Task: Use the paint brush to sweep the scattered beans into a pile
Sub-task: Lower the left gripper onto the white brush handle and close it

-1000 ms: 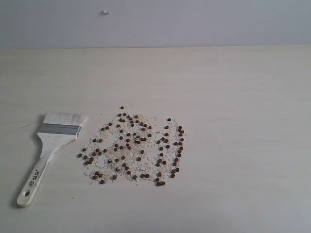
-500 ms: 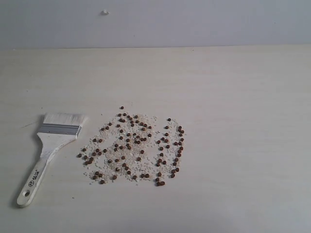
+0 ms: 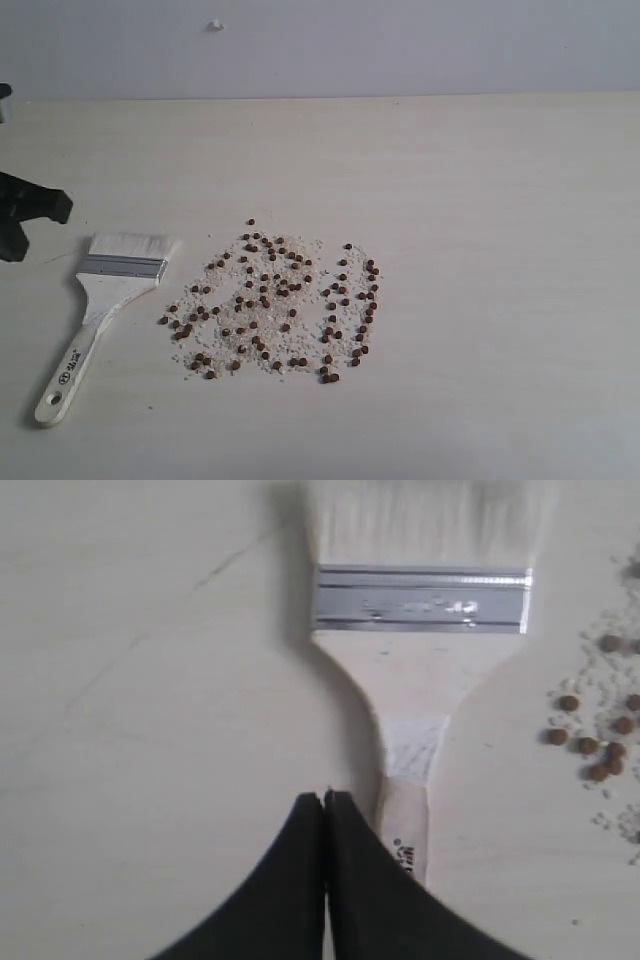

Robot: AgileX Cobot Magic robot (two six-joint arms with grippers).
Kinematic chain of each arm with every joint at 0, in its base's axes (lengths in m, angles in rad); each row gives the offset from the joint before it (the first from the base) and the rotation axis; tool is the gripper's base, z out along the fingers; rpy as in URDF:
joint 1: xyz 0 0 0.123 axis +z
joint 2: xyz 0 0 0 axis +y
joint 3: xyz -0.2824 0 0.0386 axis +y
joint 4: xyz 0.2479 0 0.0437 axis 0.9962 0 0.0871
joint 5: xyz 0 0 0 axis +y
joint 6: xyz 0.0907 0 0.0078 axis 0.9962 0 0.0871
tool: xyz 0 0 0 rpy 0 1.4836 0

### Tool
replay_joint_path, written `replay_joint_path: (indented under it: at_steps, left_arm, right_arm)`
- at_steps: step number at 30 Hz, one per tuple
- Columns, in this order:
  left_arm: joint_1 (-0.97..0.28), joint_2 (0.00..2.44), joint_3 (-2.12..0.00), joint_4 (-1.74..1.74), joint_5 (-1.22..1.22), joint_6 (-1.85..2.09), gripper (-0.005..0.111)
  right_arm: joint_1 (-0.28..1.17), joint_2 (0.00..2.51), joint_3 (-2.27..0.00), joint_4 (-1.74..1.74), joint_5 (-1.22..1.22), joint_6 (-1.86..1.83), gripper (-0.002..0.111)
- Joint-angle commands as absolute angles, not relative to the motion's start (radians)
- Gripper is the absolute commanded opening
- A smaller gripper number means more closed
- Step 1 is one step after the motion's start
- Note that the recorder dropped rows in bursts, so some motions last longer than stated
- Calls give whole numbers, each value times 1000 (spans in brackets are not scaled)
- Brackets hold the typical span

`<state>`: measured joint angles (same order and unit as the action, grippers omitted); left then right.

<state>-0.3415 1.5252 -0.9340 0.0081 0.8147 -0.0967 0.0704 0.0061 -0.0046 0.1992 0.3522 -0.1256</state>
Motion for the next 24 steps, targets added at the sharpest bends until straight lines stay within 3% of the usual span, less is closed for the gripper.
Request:
replay_joint_path:
  at_steps: [1,7,15,24]
  left_arm:
    - [-436,1525,-922,17,788,-136,0]
    - [-471,1536,-922,-6,783,-167,6]
    - [-471,1656,-919,-31,804,-159,53]
    - [-471,1815,-919,-29,708,-176,55]
  right_arm:
    - [65,0,0,206,350,-127,0]
    - [65,0,0,206,350,-127,0]
    - [65,0,0,206,350,-127,0]
    - [65,0,0,206,350,-127,0]
